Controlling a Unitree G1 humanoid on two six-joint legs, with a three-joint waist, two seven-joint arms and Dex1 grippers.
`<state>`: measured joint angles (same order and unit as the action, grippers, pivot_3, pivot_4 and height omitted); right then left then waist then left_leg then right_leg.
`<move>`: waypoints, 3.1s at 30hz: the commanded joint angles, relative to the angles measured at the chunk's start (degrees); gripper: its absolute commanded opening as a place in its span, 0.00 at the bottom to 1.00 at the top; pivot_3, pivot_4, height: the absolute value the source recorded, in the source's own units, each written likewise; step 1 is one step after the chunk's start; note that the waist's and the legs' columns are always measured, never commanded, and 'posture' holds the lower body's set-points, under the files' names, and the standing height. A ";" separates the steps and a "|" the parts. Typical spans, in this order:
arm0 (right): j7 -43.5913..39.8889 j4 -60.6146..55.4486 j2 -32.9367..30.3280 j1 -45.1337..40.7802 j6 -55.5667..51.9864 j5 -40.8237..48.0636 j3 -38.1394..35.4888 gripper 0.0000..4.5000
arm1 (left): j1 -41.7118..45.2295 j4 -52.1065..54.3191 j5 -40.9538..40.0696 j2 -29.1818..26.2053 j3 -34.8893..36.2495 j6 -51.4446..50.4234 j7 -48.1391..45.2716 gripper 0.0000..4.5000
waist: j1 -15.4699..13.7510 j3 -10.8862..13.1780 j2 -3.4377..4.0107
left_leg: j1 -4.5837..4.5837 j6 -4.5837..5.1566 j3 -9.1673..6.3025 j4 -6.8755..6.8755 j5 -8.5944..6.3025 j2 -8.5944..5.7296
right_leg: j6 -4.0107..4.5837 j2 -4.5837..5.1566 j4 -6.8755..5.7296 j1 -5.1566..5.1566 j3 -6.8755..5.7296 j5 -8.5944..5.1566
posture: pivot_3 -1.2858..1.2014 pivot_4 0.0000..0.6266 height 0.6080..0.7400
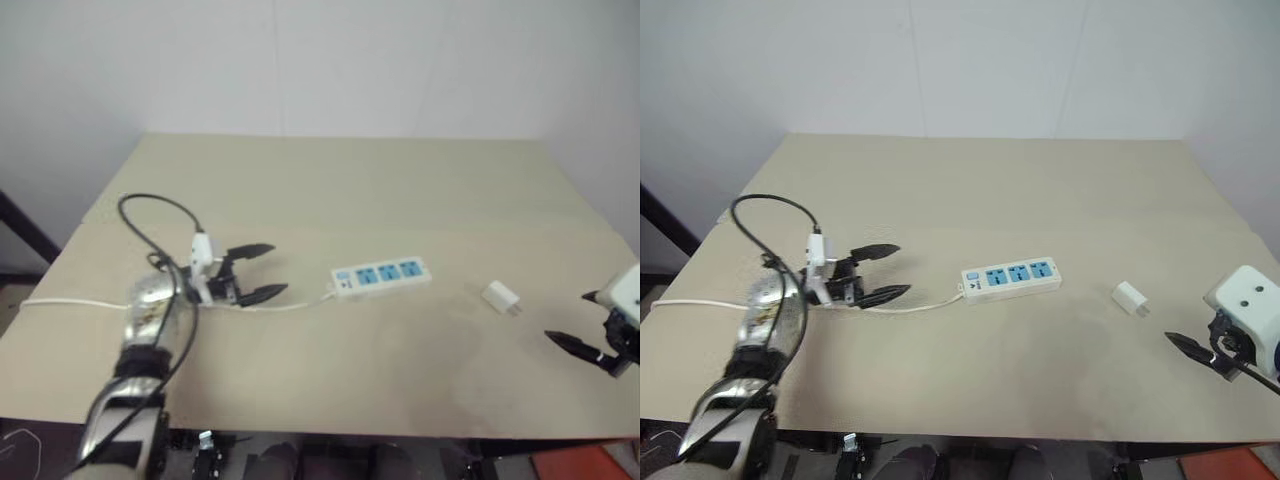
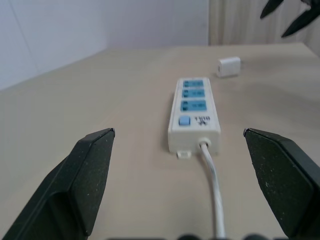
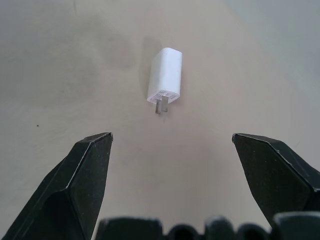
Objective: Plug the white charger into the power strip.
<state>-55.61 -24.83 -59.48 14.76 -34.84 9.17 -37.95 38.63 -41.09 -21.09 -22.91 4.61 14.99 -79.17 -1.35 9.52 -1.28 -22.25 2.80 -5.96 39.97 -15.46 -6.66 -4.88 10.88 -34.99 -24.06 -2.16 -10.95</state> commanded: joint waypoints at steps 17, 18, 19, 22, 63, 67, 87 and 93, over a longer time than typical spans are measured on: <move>4.99 -11.91 4.23 0.04 -4.59 0.88 -4.24 1.00 | 18.40 -32.29 14.13 13.13 -2.85 12.76 4.12 1.00 | 0.40 0.05 -0.10 | -0.19 -0.04 0.06 0.20 0.03 -0.04 | -0.07 0.03 0.01 -0.04 -0.02 0.03 | 0.52 0.24 1.00; 5.11 -12.62 4.67 -0.33 -5.06 1.50 -4.83 1.00 | 18.32 -32.64 15.38 13.50 -3.29 13.50 6.03 1.00 | 0.49 0.05 -0.09 | -0.18 -0.04 0.07 0.21 0.03 -0.04 | -0.08 0.03 0.01 -0.03 -0.01 0.03 | 0.52 0.24 1.00; 5.39 -13.03 5.03 -0.83 -5.68 1.94 -5.31 1.00 | 18.39 -33.08 15.55 14.34 -2.74 13.32 8.40 1.00 | 0.55 0.05 -0.10 | -0.18 0.00 0.07 0.21 0.01 -0.04 | -0.08 0.03 0.00 -0.04 0.00 0.03 | 0.52 0.24 1.00; 5.75 -13.46 5.09 -0.76 -6.48 1.74 -5.46 1.00 | 18.72 -33.85 14.86 15.86 -0.78 11.79 10.39 1.00 | 0.52 0.05 -0.10 | -0.16 0.19 0.07 0.23 -0.11 -0.03 | -0.09 0.03 0.00 -0.03 0.00 0.04 | 0.52 0.24 1.00; 8.23 -11.86 2.81 -3.75 -6.58 0.88 -0.09 1.00 | 16.34 -34.53 22.78 14.96 -1.35 12.68 9.10 0.73 | 0.66 0.04 -0.08 | -0.15 0.16 0.06 0.29 -0.09 -0.04 | -0.10 0.02 -0.03 -0.01 0.00 0.04 | 0.52 0.24 1.00; 5.19 -10.14 -6.41 -11.79 -17.14 5.38 7.66 1.00 | 16.36 -33.39 21.85 13.86 -1.32 14.57 5.05 0.73 | 0.97 0.02 -0.03 | -0.15 0.12 0.08 0.31 -0.06 -0.04 | -0.10 0.02 -0.05 -0.02 0.01 0.05 | 0.52 0.24 1.00; -11.76 54.92 6.91 -81.46 -17.11 -14.35 75.13 1.00 | 8.12 -20.41 14.30 12.65 -2.25 15.20 -10.22 0.73 | 2.21 -0.02 0.04 | -1.38 -0.34 0.22 0.98 0.12 0.27 | 0.07 -0.30 -0.22 -1.10 0.05 0.34 | 0.52 0.24 1.00; -14.72 72.46 13.00 -86.94 -10.12 -19.29 75.40 1.00 | 5.92 -18.00 14.30 12.50 -3.69 14.25 -10.31 0.73 | 2.25 -0.05 0.10 | -1.35 -0.42 0.21 0.94 0.17 0.28 | 0.10 -0.35 -0.32 -1.16 0.07 0.37 | 0.52 0.24 1.00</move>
<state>-68.91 44.98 -46.32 -70.52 -47.14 -8.42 38.09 45.11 -60.56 -5.90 -10.77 1.60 29.70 -89.28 0.90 9.47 -1.18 -23.59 2.39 -5.76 40.91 -15.29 -6.37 -4.78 10.53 -35.33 -25.23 -2.09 -10.59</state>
